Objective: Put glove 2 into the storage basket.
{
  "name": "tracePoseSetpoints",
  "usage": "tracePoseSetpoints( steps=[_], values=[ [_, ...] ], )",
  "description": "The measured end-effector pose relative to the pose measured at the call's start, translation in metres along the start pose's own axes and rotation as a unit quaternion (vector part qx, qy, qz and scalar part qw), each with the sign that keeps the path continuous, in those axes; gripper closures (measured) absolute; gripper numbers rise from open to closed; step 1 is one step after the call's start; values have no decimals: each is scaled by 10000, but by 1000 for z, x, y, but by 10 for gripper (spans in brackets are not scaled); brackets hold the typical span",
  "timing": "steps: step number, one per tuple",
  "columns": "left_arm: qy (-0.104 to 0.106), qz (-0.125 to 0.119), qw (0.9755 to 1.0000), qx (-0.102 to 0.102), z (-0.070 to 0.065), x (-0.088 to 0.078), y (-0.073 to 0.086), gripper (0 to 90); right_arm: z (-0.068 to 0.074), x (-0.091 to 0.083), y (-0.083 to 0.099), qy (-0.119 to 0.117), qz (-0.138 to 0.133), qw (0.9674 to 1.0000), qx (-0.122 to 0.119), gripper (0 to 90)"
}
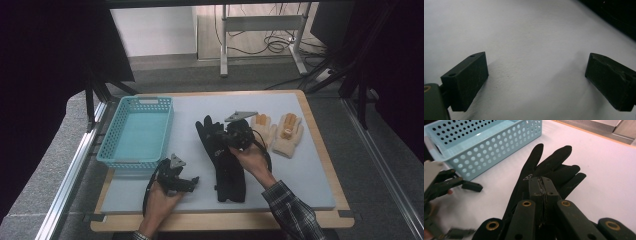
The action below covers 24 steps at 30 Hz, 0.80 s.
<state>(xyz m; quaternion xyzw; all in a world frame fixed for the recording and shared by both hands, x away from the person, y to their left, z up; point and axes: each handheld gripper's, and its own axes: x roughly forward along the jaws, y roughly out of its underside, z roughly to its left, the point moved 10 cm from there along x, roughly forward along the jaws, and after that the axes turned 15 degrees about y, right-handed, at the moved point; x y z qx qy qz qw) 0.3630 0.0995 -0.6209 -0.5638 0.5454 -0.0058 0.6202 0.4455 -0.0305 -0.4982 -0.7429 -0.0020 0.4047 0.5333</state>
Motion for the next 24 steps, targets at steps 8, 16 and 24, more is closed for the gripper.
tracePoseSetpoints(
  steps=[8, 16, 24],
  values=[
    [2, 1, 10000, -3, 0, 0, 0, 50, -5, -37, 26, 211, -130, 9988, 421, 873],
    [4, -5, 10000, -12, 0, 0, 0, 50, 9, -52, 45, 367, -120, 9965, 735, 872],
    [-2, -4, 10000, -19, 0, 0, 0, 50, 19, -44, 84, 624, -2, 9946, 823, 860]
  ],
)
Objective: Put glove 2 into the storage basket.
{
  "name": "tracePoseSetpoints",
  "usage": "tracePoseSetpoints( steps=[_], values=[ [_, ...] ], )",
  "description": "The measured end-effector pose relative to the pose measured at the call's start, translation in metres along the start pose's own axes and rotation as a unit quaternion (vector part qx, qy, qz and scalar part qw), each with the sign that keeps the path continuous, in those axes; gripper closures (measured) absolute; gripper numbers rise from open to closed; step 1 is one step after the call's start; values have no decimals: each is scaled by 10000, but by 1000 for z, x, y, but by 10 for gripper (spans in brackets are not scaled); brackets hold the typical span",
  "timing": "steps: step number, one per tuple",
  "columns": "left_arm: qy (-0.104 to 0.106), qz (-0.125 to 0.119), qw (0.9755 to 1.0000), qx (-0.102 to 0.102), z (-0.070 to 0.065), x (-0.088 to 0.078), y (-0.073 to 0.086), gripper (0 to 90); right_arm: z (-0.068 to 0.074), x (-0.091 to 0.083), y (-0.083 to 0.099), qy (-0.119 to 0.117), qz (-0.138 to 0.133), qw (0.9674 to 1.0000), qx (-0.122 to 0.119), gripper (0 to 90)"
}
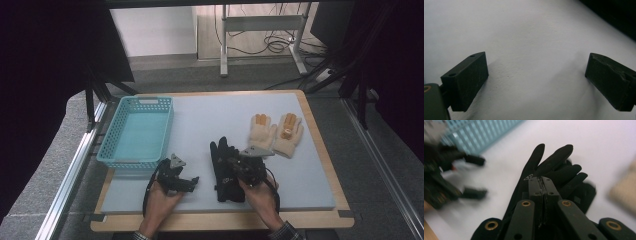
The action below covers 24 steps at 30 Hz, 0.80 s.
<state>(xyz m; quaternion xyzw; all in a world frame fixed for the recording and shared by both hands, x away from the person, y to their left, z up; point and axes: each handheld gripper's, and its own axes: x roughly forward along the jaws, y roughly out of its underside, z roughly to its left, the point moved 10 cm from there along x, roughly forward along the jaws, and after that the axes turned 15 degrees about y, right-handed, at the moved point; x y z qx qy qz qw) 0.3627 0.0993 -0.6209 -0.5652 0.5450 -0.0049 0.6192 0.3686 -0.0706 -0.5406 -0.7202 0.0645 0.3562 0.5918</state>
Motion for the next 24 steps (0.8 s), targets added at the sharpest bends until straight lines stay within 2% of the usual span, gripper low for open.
tracePoseSetpoints(
  steps=[1, 2, 4, 5, 8, 10, 11, 12, 13, 14, 16, 18, 19, 20, 22, 24],
  values=[
    [0, 9, 10000, 8, 0, 0, 0, 50, -1, 1, 6, 32, 41, 10000, -10, 850],
    [0, 9, 10000, 7, 0, 0, 0, 50, -3, 2, 15, 89, 61, 9999, -24, 807],
    [0, 10, 10000, 7, 0, 0, 0, 50, -7, 0, 20, 96, 85, 9999, -101, 700],
    [-1, 11, 10000, 7, 0, 0, 0, 50, -14, -2, 15, 145, 26, 9997, -173, 664],
    [-4, -16, 10000, -11, 0, 0, 0, 50, -21, 0, 6, 181, -59, 9996, -202, 663],
    [-2, -12, 10000, -11, 0, 0, 0, 50, -28, 11, -5, 206, -68, 9991, -351, 673],
    [-4, -11, 10000, 5, 0, 0, 0, 50, -31, 25, -12, 128, 11, 9990, -421, 673],
    [-3, -10, 10000, 7, 0, 0, 0, 50, -31, 25, -12, 128, 11, 9990, -421, 673],
    [0, 10, 10000, 5, 0, 0, 0, 50, -35, 45, -16, 26, 221, 9990, -383, 638],
    [0, 10, 10000, 5, 0, 0, 0, 50, -35, 45, -16, 26, 221, 9990, -383, 638],
    [0, 14, 10000, 9, 0, 0, 0, 50, -37, 67, -17, -68, 431, 9985, -343, 595],
    [0, 16, 10000, 11, 0, 0, 0, 50, -38, 81, -16, -202, 619, 9978, -142, 623],
    [1, 40, 10000, 27, 0, -1, 1, 50, -38, 84, -14, -284, 718, 9970, -23, 701],
    [1, 40, 10000, 27, 0, -1, 1, 50, -39, 88, -13, -403, 749, 9963, 94, 824],
    [1, 39, 10000, 27, 0, -1, 1, 50, -40, 88, -12, -501, 779, 9955, 193, 862],
    [1, 39, 10000, 26, 0, 0, 1, 50, -41, 78, -18, -378, 562, 9977, 71, 867]
  ],
)
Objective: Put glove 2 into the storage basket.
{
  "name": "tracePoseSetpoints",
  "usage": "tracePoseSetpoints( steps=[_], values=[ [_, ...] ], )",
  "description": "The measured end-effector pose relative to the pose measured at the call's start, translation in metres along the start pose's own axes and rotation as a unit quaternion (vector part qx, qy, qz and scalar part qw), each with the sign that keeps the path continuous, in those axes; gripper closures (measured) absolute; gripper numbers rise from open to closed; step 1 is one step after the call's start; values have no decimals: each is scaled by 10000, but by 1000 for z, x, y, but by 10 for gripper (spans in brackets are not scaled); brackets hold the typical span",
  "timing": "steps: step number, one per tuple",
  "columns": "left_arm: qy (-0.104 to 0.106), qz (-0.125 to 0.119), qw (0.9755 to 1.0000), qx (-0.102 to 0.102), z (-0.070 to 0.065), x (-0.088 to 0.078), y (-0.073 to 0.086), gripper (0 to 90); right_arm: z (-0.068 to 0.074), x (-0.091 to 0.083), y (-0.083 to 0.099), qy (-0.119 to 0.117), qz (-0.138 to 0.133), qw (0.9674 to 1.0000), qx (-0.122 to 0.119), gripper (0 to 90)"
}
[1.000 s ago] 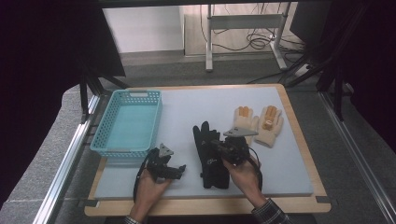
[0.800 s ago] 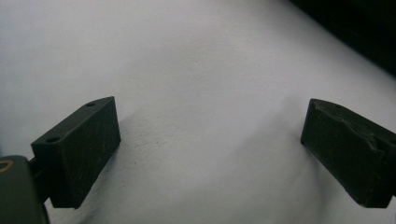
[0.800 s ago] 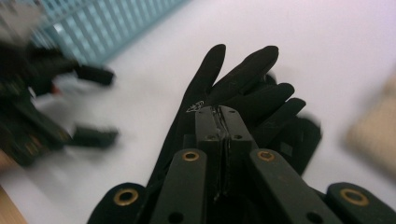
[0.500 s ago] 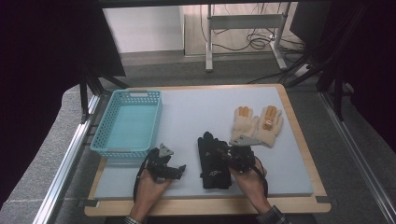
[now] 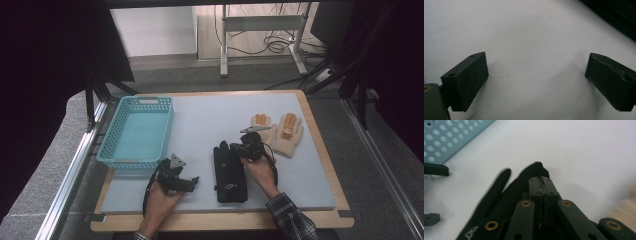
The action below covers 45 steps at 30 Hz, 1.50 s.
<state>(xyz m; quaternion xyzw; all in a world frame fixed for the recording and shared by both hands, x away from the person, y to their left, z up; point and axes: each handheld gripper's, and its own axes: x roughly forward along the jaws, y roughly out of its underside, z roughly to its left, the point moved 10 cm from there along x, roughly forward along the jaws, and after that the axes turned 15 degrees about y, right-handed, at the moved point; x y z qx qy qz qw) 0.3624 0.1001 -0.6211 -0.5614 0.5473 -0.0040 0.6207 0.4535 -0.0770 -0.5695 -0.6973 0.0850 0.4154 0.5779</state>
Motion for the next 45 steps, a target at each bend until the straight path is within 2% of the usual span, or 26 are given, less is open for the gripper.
tracePoseSetpoints(
  steps=[1, 3, 5, 6, 7, 8, 11, 12, 13, 14, 18, 19, 22, 25, 26, 27, 28, 29, 35, 40, 45],
  values=[
    [0, 3, 10000, 11, 0, 0, 0, 50, 0, 0, 0, 0, 0, 10000, 0, 867],
    [0, 4, 10000, 10, 0, 0, 0, 50, -1, -13, -4, 22, -154, 9999, 39, 866],
    [0, 4, 10000, 9, 0, 0, 0, 50, -3, -18, -4, 57, -250, 9997, 24, 857],
    [1, 3, 10000, 8, 0, 0, 0, 50, -4, -17, -2, 36, -231, 9997, 6, 842],
    [0, 2, 10000, 9, 0, 0, 0, 50, -5, -12, 2, -2, -205, 9998, -45, 762],
    [0, 2, 10000, 9, 0, 0, 0, 50, -7, -11, 3, -17, -209, 9998, -38, 734],
    [0, 3, 10000, 9, 0, 0, 0, 49, -8, -14, 3, -65, -296, 9995, -22, 701],
    [-1, 4, 10000, 8, 0, 0, 0, 50, -9, -18, 3, -82, -367, 9993, -68, 695],
    [0, 4, 10000, 8, 0, 0, 0, 50, -11, -27, 5, -24, -430, 9989, -211, 694],
    [0, 4, 10000, 8, 0, 0, 0, 50, -11, -27, 5, -24, -430, 9989, -211, 694],
    [0, -22, 10000, -10, 0, 0, 0, 50, -15, -50, 20, -43, -465, 9977, -496, 757],
    [0, -21, 10000, -9, 0, 0, 0, 50, -17, -60, 30, -84, -441, 9970, -629, 806],
    [-1, -24, 10000, -10, 0, 0, 0, 50, -18, -66, 39, -117, -395, 9967, -701, 852],
    [-1, -30, 10000, -13, 0, 0, 0, 51, -15, -73, 63, -261, -187, 9962, -804, 881],
    [-1, -30, 10000, -13, 0, 0, 0, 52, -15, -73, 63, -261, -187, 9962, -804, 881],
    [-3, -31, 10000, -13, 0, 0, 0, 53, -11, -74, 75, -327, -88, 9956, -879, 881],
    [-3, -31, 10000, -13, 0, 0, 0, 53, -11, -74, 75, -327, -88, 9956, -879, 881],
    [-9, -35, 10000, -8, 0, 0, 0, 55, -7, -75, 87, -409, -4, 9946, -957, 881],
    [-4, -46, 10000, 29, -4, -3, 2, 79, 4, -74, 102, -601, 49, 9927, -1041, 880],
    [-1, -36, 10000, 8, -4, -9, 9, 76, 13, -69, 105, -651, 62, 9915, -1127, 880],
    [-60, -7, 10000, -30, 3, -17, 16, 48, 23, -65, 102, -760, 35, 9908, -1118, 865]
  ],
)
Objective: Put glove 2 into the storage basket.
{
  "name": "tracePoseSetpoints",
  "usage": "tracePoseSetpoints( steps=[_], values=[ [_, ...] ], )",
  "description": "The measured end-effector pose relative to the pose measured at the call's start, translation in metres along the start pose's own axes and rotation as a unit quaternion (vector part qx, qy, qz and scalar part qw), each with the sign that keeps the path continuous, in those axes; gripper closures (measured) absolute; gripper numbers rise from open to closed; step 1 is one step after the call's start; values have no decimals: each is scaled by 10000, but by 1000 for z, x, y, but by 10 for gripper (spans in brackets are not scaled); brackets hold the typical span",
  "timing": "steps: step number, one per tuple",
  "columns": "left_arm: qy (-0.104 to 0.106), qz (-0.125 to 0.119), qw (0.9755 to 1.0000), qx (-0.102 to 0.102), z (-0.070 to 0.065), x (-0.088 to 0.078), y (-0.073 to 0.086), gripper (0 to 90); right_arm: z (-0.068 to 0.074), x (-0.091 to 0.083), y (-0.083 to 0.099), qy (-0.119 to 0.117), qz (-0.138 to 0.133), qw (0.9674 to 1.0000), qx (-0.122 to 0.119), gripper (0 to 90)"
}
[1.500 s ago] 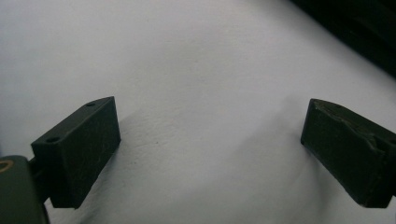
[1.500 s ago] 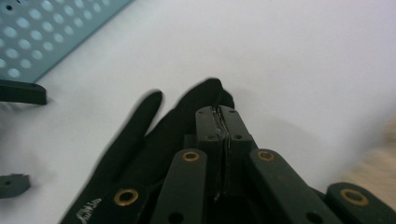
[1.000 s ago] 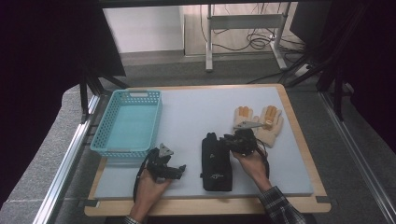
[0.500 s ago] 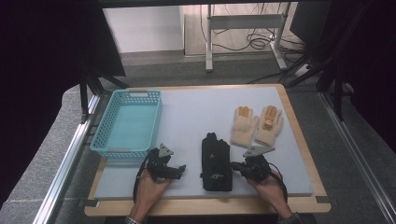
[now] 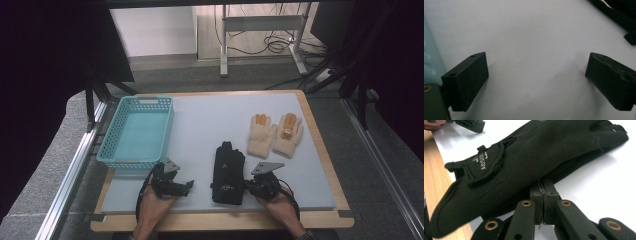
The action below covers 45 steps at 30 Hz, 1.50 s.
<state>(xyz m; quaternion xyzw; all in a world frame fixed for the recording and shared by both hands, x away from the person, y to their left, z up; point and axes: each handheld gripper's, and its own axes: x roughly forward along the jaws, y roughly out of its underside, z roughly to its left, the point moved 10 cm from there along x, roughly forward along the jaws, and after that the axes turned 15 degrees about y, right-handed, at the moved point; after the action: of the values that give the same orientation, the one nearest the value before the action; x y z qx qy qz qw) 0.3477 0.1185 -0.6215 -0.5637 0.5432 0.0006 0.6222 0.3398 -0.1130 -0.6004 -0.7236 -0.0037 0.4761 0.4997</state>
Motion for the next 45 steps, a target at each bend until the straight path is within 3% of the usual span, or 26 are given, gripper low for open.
tracePoseSetpoints(
  steps=[5, 8, 18, 24, 30, 35, 42, 44, 45],
  values=[
    [-40, 16, 10000, 24, 6, -7, 5, 32, 10, 12, -10, 43, -50, 10000, -54, 844],
    [-26, 7, 10000, -84, 10, -10, 8, 28, 15, 19, -17, 71, -75, 9999, -105, 842],
    [-38, 0, 10000, -84, 10, -10, 9, 33, 26, 48, -42, 239, -112, 9995, -186, 827],
    [-40, -7, 10000, -84, 10, -10, 9, 31, 28, 56, -50, 294, -140, 9992, -210, 813],
    [-35, -20, 9999, -105, 10, -10, 9, 31, 28, 52, -48, 312, -103, 9992, -241, 754],
    [-30, -14, 10000, -85, 11, -10, 9, 31, 19, 37, -44, 374, -197, 9988, -228, 695],
    [-27, -14, 10000, -90, 11, -10, 9, 31, -11, 15, -34, 632, -264, 9976, -118, 579],
    [-26, -16, 10000, -92, 11, -10, 9, 31, -26, 7, -28, 751, -262, 9968, -28, 512],
    [-26, -16, 10000, -91, 11, -10, 9, 31, -26, 7, -28, 751, -262, 9968, -28, 512]
  ],
)
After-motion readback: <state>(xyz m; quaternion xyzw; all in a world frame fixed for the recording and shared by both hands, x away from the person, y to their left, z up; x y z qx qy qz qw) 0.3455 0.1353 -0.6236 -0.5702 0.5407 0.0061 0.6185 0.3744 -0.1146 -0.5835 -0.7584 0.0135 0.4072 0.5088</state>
